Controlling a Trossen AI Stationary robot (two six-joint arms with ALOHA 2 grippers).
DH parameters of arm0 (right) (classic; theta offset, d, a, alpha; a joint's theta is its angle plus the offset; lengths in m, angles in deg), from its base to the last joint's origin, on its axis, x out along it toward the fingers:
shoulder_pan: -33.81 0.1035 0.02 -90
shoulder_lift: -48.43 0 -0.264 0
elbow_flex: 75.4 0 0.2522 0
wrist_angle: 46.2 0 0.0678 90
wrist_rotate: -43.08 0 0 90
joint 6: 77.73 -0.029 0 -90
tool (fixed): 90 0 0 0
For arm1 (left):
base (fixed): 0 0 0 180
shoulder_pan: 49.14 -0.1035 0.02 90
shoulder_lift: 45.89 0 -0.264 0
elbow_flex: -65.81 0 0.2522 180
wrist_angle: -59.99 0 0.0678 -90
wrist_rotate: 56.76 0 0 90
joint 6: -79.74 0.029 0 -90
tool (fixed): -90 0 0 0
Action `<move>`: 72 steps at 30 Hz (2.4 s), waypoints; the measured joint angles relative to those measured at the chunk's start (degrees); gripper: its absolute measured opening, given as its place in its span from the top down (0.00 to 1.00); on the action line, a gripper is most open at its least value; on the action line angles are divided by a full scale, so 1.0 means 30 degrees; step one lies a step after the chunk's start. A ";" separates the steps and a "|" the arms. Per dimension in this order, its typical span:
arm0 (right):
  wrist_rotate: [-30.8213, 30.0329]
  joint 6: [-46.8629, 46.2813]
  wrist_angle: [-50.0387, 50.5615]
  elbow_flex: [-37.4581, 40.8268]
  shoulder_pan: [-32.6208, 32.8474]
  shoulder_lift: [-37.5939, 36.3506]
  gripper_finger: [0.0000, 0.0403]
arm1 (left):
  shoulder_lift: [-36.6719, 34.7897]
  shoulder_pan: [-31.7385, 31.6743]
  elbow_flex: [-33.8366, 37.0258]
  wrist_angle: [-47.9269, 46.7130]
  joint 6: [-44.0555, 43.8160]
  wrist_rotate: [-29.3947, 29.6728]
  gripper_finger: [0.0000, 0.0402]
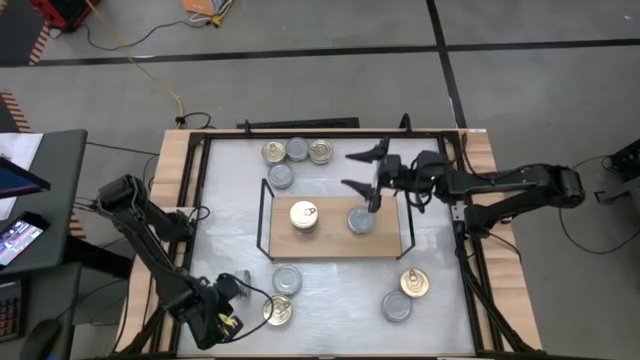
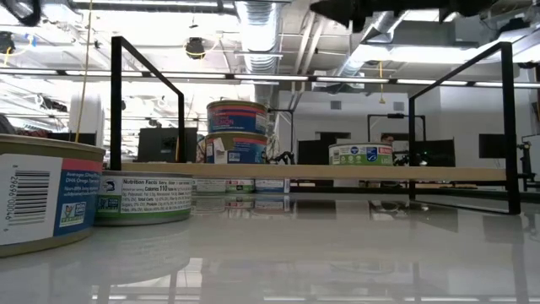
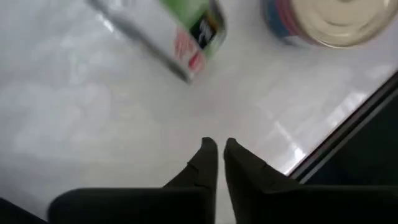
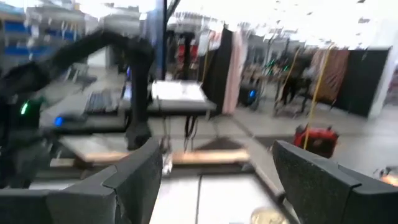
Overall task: Stack canned seafood by type on shelf
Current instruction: Stack the green tuna can on top of the green tuna can on the shelf
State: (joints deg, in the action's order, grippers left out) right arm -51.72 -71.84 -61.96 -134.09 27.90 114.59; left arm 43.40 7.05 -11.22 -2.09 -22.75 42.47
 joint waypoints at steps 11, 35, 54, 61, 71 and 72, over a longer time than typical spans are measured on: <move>0.0005 0.1617 0.0286 -0.1472 0.0217 -0.0633 0.18 | 0.0766 0.1483 0.0000 0.2790 -0.9673 0.3501 0.53; 0.0065 0.2419 -0.0254 -0.1472 -0.0080 -0.0126 0.18 | 0.4021 -0.0253 -0.3967 -0.3644 -1.0788 0.2505 0.34; 0.0095 0.2502 -0.0007 -0.1472 -0.0043 -0.0119 0.18 | 0.4016 -0.1647 -0.3854 -0.6635 -0.8519 0.2088 0.36; 0.0095 0.2513 -0.0029 -0.1465 -0.0043 -0.0119 0.18 | 0.4030 -0.1728 -0.2885 -0.6746 -0.7697 0.1655 0.53; 0.0095 0.2564 -0.0022 -0.1465 -0.0043 -0.0119 0.18 | 0.4006 -0.1862 -0.2885 -0.7066 -0.5166 0.2478 0.66; 0.0095 0.2563 -0.0022 -0.1465 -0.0043 -0.0119 0.18 | 0.4001 -0.1862 -0.2913 -0.7086 -0.4901 0.2486 0.66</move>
State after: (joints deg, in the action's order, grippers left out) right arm -51.44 -64.15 -62.02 -138.48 27.77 114.23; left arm 55.41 1.47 -19.96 -23.34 -37.46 49.93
